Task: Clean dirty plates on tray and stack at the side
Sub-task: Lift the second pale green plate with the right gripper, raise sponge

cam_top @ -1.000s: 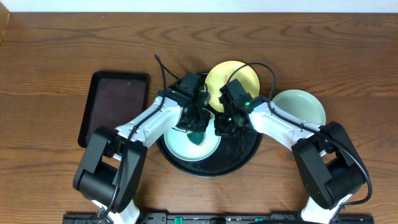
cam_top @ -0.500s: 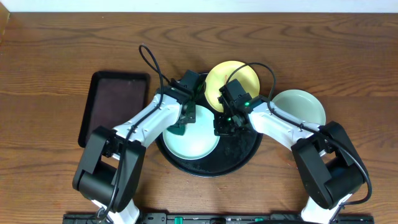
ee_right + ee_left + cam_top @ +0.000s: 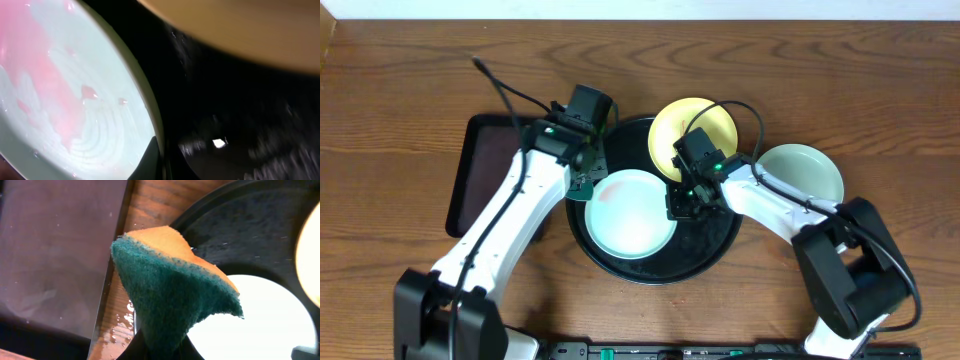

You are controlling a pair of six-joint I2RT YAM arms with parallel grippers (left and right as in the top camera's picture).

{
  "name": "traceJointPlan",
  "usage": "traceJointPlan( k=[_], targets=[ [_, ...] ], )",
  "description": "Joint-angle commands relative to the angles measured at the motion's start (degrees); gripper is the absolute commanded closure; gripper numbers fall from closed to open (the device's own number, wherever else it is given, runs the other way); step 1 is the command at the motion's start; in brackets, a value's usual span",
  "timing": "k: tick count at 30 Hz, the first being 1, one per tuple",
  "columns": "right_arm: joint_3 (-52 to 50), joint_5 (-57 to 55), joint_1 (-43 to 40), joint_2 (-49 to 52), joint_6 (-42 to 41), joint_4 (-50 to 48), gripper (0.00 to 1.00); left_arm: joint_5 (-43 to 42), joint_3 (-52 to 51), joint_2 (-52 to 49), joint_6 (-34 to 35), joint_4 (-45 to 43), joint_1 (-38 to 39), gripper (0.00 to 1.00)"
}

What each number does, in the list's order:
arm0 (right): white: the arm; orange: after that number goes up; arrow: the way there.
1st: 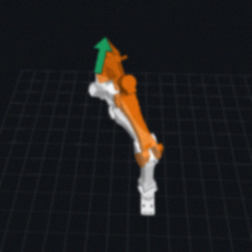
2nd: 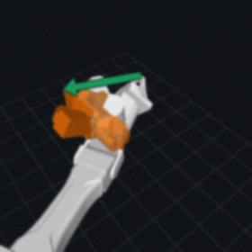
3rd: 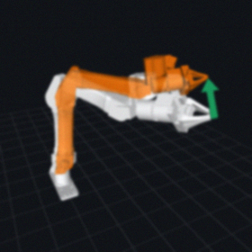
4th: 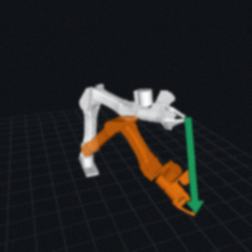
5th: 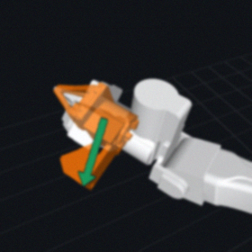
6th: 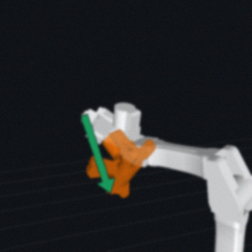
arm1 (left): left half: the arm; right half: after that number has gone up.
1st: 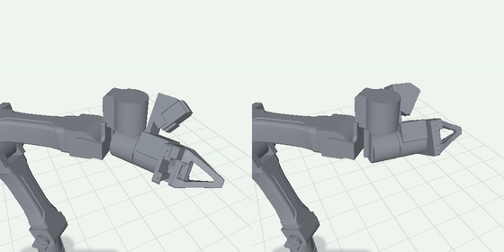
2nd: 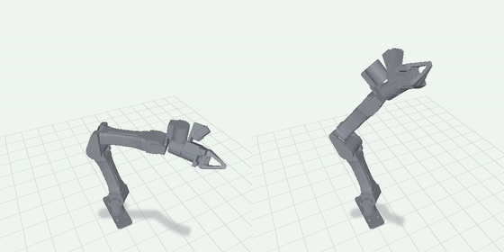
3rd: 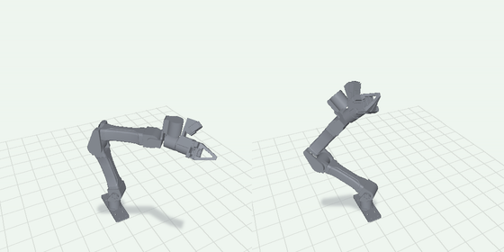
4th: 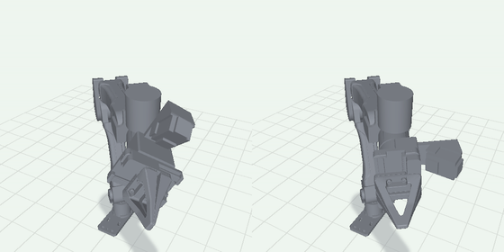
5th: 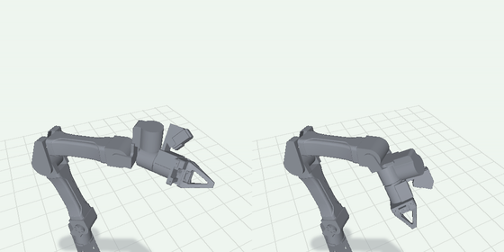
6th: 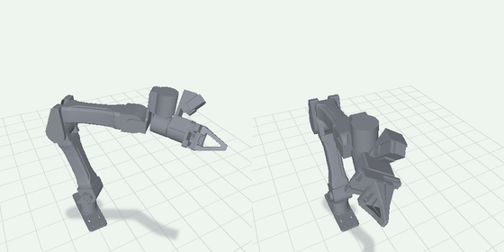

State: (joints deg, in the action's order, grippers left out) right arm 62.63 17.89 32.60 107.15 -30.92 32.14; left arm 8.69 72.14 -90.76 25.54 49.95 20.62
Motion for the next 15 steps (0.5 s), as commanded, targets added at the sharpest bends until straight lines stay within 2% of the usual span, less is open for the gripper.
traceJointPlan(
  k=[1, 9, 15],
  targets=[
    [0.8, -6.6, -0.2, -7.5, 2.8, 2.6, 0.99, -4.2, 1.3, 0.8, -0.4, 0.3, -0.3, 0.93],
    [0.8, -24.2, 1.5, -22.2, 8.5, 10.9, 0.99, -4.4, 0.7, 0.6, -0.4, 0.1, -0.3, 0.93],
    [0.8, -40.5, 4.9, -30.0, 8.8, 15.1, 0.99, -2.0, 0.7, 0.4, -0.3, 0.1, -0.4, 0.92]
  ],
)
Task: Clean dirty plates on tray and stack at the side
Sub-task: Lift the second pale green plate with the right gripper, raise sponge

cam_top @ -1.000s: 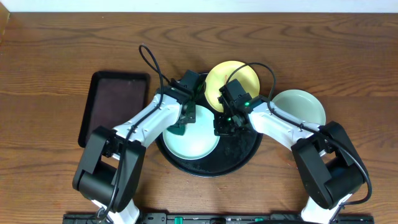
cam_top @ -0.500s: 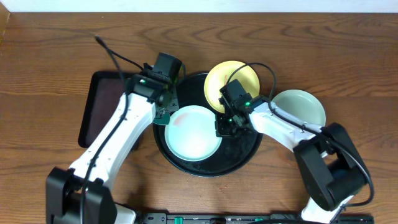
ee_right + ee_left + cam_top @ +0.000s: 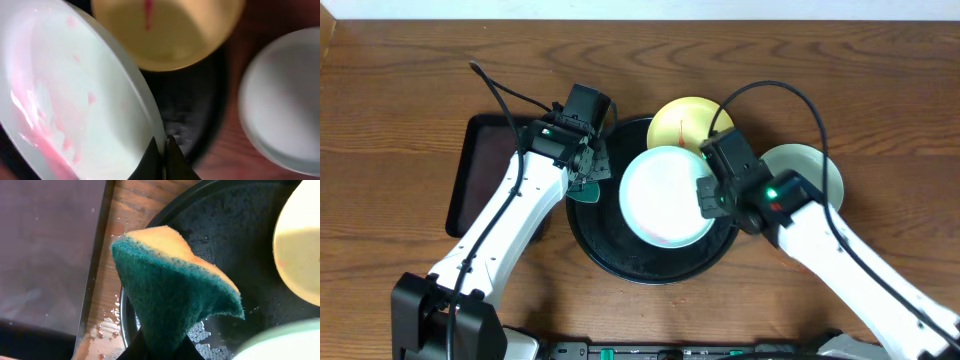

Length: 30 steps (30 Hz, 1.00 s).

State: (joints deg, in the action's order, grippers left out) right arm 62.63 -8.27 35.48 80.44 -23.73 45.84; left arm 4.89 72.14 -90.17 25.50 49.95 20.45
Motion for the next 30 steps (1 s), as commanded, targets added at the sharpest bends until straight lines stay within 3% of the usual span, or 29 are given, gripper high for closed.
traceJointPlan(
  k=[1, 12, 20, 30],
  targets=[
    [0.8, -17.7, 2.6, -4.1, 1.6, 2.0, 0.99, 1.8, 0.7, -0.2, -0.3, 0.1, -0.2, 0.93],
    [0.8, -37.0, 10.8, -5.9, 1.6, 2.6, 0.99, 1.7, 0.7, -0.2, -0.3, 0.1, -0.2, 0.93],
    [0.8, -58.1, 18.9, -5.9, 1.6, 1.8, 0.99, 1.7, 0.7, -0.2, -0.3, 0.1, -0.2, 0.93],
    [0.8, -69.7, 23.9, -5.9, 1.6, 1.1, 0.99, 1.7, 0.7, -0.2, -0.3, 0.1, -0.2, 0.92]
  ],
)
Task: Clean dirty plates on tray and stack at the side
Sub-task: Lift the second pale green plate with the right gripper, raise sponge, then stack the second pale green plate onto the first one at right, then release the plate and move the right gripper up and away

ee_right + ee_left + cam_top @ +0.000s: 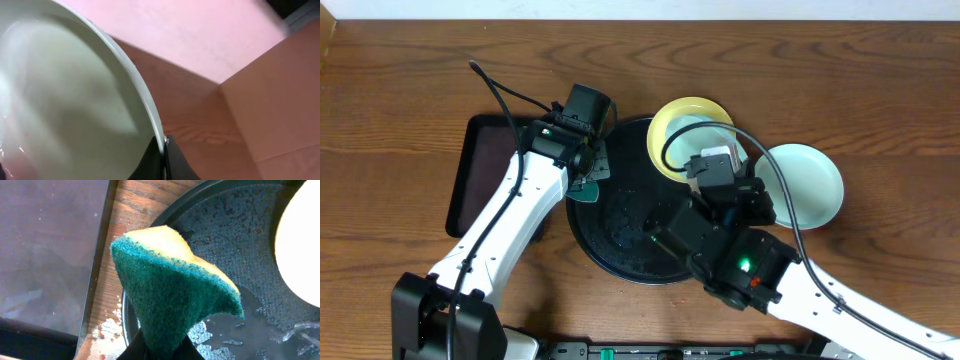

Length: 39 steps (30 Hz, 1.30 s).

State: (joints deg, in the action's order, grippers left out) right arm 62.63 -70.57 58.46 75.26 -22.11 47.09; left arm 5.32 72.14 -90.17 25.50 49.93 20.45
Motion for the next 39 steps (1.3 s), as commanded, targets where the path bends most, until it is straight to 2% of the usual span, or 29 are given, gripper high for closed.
traceJointPlan(
  k=[1, 8, 10, 15, 17, 21, 29, 33, 39],
  targets=[
    [0.8, -7.5, 0.9, -0.7, 0.0, -0.2, 0.99, 1.3, 0.7, -0.2, -0.3, 0.1, -0.2, 0.93],
    [0.7, -3.2, 0.3, -0.7, -0.2, -0.1, 0.99, 1.3, 0.7, -0.2, -0.3, 0.1, -0.2, 0.93],
    [0.6, 0.6, -0.7, -0.7, -1.2, 0.1, 0.99, 1.3, 0.7, -0.2, -0.3, 0.1, -0.2, 0.93],
    [0.2, 15.6, -5.9, -0.6, -9.7, 4.8, 0.99, 1.3, 0.7, -0.2, -0.3, -0.1, -0.2, 0.92],
    [0.2, 23.4, -9.9, -0.6, -13.1, 6.4, 0.99, 1.3, 0.7, -0.2, -0.3, -0.1, -0.2, 0.92],
    [0.2, 37.1, -19.6, -0.6, -12.9, 6.1, 0.99, 1.3, 0.7, -0.2, -0.3, -0.3, -0.2, 0.93],
    [0.2, 59.9, -44.1, -0.5, -2.9, 6.1, 0.99, 1.3, 0.7, -0.2, -0.3, -0.7, -0.2, 0.93],
    [0.2, 62.2, -55.2, 1.1, -1.7, 8.1, 0.99, 1.3, 0.7, -0.2, -0.3, -1.4, -0.2, 0.93],
    [0.2, 61.2, -63.5, 7.7, 1.1, 8.2, 0.99, 1.3, 0.7, -0.2, -0.3, -1.7, -0.2, 0.92]
  ],
)
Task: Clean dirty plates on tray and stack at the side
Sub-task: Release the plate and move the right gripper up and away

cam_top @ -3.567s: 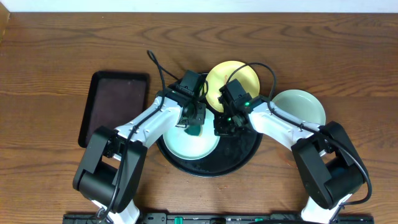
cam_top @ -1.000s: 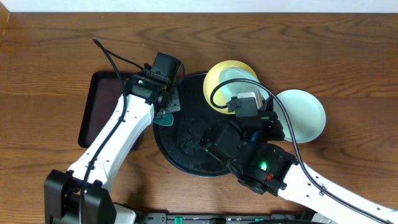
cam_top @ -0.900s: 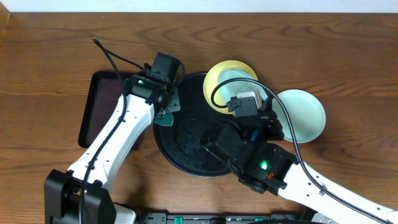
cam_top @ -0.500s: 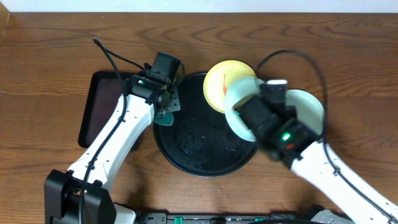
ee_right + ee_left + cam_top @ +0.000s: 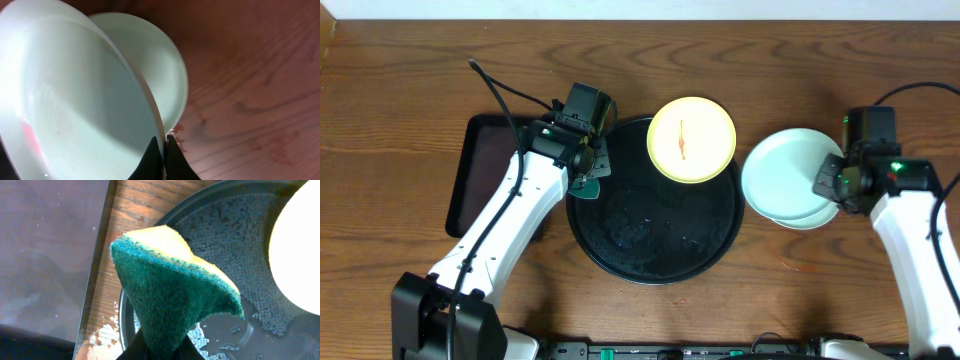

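My right gripper is shut on the rim of a pale green plate, holding it tilted just over a second pale green plate on the table to the right. In the right wrist view the held plate shows a faint pink smear, with the lower plate behind it and the gripper pinching the rim. A yellow plate with a red streak sits at the black round tray's upper right. My left gripper is shut on a green and yellow sponge over the tray's left rim.
A dark rectangular tray lies left of the round tray. The round tray's floor is wet, and water spots lie on the wood beside it. A black cable runs from the left arm toward the back.
My right arm was raised over the round tray's right side with the pale green plate tipped up. Now it is at the right, the plate just over the other pale green plate. The left arm has stayed put.
The pale green plate lay in the round tray with my right gripper at its rim. Then it was held above the tray, then high and tipped up. Now it hangs over the plate on the right. My left gripper kept the sponge by the tray's left rim throughout.
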You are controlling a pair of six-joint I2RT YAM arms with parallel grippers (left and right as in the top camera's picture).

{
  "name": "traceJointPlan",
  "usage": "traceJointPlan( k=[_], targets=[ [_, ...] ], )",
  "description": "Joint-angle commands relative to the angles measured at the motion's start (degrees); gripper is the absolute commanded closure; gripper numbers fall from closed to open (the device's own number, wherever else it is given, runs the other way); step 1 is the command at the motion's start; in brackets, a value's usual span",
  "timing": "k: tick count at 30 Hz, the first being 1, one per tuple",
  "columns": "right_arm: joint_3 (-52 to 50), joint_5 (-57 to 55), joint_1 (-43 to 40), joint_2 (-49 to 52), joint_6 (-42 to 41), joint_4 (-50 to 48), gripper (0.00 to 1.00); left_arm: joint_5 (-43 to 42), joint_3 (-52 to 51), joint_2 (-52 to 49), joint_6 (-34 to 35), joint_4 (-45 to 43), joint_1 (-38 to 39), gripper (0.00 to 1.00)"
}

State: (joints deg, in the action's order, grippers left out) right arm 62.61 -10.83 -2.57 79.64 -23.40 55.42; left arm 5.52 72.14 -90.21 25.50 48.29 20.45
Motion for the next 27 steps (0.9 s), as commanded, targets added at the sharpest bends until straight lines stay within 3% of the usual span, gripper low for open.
traceJointPlan(
  k=[1, 7, 8, 10, 12, 20, 27],
  targets=[
    [0.3, 1.3, -3.1, 4.5, 2.5, -0.4, 0.99, 1.1, 0.7, -0.1, -0.3, -0.1, -0.2, 0.93],
    [0.3, 1.2, -4.6, 13.1, 2.4, -3.5, 0.99, 1.1, 0.7, -0.1, -0.3, -0.1, -0.2, 0.93],
    [0.3, 1.3, -4.6, 13.7, 2.4, -3.9, 0.92, 1.1, 0.7, -0.1, -0.3, -0.2, -0.2, 0.93],
    [0.3, 2.3, -4.6, 14.3, 2.4, -4.9, 0.62, 1.1, 0.7, -0.1, -0.3, -0.2, -0.2, 0.93],
    [0.6, 3.7, -4.6, 14.0, 2.5, -5.5, 0.55, 1.1, 0.7, -0.1, -0.3, -0.2, -0.2, 0.92],
    [11.0, 26.0, -1.6, 14.4, 13.5, -7.7, 0.53, 1.1, 0.7, -0.1, -0.3, -0.2, -0.2, 0.92],
    [30.3, 26.1, 6.6, 24.8, 18.0, -2.4, 0.52, -0.1, 0.7, -0.1, 0.1, -0.3, -0.2, 0.93]
  ],
)
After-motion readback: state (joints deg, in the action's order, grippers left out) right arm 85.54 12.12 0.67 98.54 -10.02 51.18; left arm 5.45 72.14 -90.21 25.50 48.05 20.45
